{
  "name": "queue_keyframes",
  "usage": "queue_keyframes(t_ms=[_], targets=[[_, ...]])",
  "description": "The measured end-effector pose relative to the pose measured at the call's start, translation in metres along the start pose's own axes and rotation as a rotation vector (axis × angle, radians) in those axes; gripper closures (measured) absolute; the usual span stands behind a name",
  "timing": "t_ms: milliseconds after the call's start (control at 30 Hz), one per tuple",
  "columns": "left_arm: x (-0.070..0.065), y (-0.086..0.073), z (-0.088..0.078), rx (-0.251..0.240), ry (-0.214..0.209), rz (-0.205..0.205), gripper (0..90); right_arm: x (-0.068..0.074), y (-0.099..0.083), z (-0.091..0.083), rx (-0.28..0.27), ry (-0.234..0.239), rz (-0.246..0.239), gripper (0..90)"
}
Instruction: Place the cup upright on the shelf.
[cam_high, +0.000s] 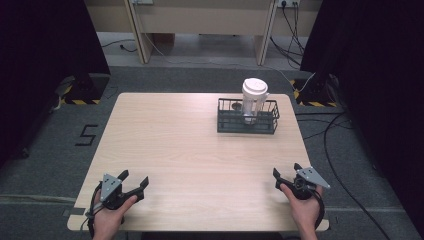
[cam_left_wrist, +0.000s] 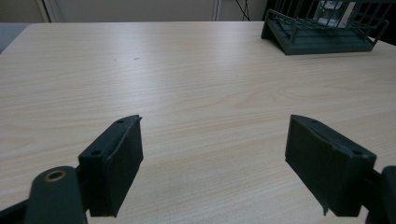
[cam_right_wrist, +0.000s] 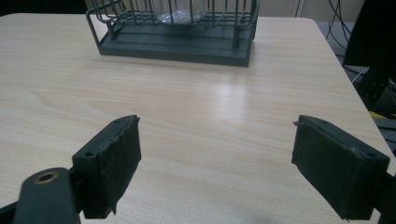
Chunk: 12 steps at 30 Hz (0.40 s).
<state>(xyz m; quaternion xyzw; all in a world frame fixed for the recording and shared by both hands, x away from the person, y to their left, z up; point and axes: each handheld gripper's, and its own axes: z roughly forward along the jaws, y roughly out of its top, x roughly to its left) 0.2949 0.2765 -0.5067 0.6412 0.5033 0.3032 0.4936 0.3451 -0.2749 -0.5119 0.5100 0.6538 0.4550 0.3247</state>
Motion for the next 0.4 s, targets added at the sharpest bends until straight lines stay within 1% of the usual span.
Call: queue_keyframes(t_ms=[167, 400], targets=[[-0.0001, 0.0000, 0.0001, 0.000, -0.002, 0.002, 18.5, 0.0007, 0.0014, -0.0015, -0.020, -0.002, 0.000, 16.3], [-0.0001, 0.0001, 0.0002, 0.001, -0.002, 0.003, 18.5, 0.0015, 0.0025, -0.0021, -0.018, 0.001, 0.005, 16.2]])
